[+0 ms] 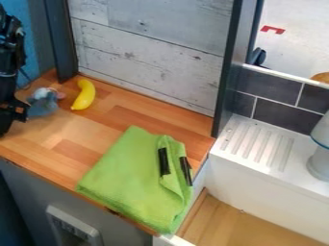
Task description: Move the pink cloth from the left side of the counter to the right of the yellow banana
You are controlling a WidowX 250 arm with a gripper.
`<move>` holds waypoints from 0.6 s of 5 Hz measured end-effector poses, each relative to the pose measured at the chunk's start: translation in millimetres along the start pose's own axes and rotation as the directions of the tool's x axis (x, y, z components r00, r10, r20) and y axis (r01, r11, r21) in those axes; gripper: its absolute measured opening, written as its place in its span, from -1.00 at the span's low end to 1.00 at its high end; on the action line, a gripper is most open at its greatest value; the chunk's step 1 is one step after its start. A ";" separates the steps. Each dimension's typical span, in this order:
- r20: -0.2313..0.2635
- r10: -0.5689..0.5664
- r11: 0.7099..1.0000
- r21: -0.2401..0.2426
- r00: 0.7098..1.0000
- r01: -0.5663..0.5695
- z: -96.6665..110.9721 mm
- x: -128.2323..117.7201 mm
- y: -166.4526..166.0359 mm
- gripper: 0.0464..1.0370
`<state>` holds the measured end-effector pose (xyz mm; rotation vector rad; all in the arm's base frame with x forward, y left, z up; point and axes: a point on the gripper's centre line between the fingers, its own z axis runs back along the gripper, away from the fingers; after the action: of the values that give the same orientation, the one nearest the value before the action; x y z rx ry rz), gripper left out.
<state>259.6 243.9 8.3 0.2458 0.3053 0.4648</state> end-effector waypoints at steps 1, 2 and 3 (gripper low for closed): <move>0.045 -0.081 0.992 -0.095 0.996 0.085 19.1 -20.7 -10.8 -0.24; 0.186 -0.151 0.961 -0.204 0.971 0.188 64.4 -38.9 -22.5 -0.28; 0.279 -0.205 0.934 -0.231 0.938 0.273 94.3 -43.1 -36.8 -0.29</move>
<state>269.9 176.3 94.5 0.0008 0.0210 0.2230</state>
